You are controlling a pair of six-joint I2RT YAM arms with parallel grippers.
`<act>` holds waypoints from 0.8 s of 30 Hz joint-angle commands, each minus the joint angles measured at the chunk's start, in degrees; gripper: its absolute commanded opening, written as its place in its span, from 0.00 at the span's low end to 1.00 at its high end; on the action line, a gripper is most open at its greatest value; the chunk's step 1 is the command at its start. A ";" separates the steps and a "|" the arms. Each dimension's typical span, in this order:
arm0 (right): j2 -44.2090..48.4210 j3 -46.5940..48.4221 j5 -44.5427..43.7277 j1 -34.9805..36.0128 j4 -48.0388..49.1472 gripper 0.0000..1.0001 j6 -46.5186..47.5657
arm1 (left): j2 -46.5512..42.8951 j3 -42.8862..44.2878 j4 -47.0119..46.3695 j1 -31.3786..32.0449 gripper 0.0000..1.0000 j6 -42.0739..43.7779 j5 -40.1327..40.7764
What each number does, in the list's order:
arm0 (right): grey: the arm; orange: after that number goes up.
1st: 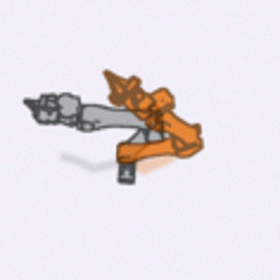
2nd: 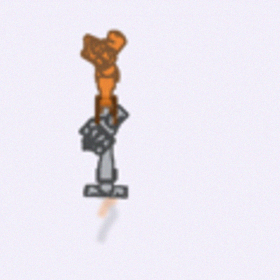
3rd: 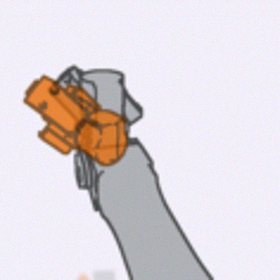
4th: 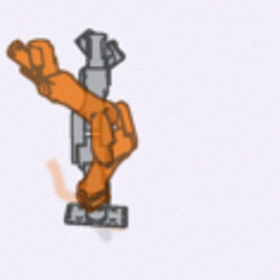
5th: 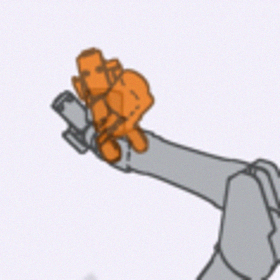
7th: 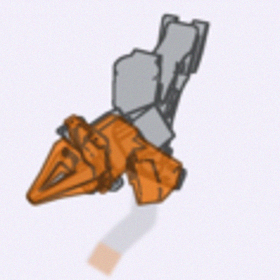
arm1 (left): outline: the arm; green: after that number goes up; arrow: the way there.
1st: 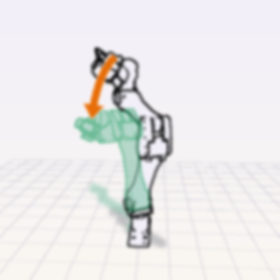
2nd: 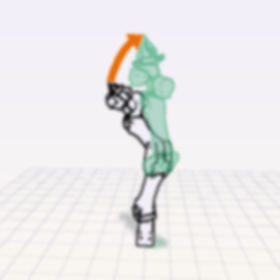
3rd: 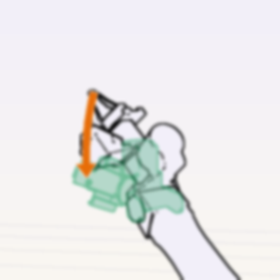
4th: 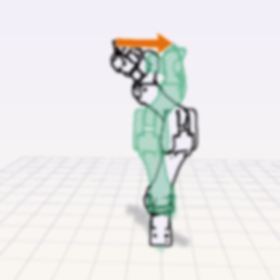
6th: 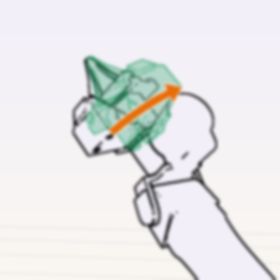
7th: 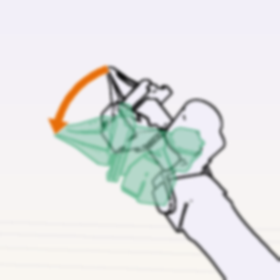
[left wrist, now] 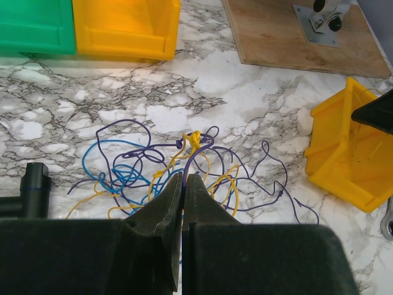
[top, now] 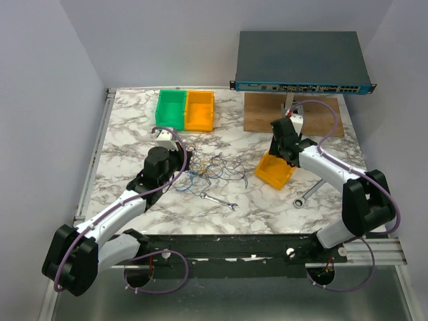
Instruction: Untangle the cables
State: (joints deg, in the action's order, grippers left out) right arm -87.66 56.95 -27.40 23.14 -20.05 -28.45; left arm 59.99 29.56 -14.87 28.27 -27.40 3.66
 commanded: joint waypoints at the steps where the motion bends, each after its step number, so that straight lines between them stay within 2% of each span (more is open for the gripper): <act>1: -1.01 0.71 -1.80 -0.11 -1.58 0.56 0.36 | -0.65 1.66 -0.07 0.38 0.04 0.68 0.73; 5: -1.49 -0.49 -2.27 -0.52 -0.43 0.63 -1.83 | -0.59 1.67 -0.07 0.38 0.04 0.77 0.67; 14: 7.15 -6.61 6.13 -7.99 4.15 0.63 -9.36 | -0.92 1.73 0.02 0.38 0.04 0.80 0.73; 18: 11.21 -8.40 11.17 -11.02 6.53 0.63 -9.70 | -1.01 1.71 0.00 0.38 0.04 0.77 0.67; 24: 13.15 -6.13 13.29 -11.53 3.99 0.67 -8.56 | -1.12 1.64 0.02 0.38 0.04 0.85 0.70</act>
State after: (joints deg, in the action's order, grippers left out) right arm -75.59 49.41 -17.76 11.88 -15.44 -36.60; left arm 59.99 29.56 -14.85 28.27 -27.35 3.66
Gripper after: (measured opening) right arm 0.642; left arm 0.047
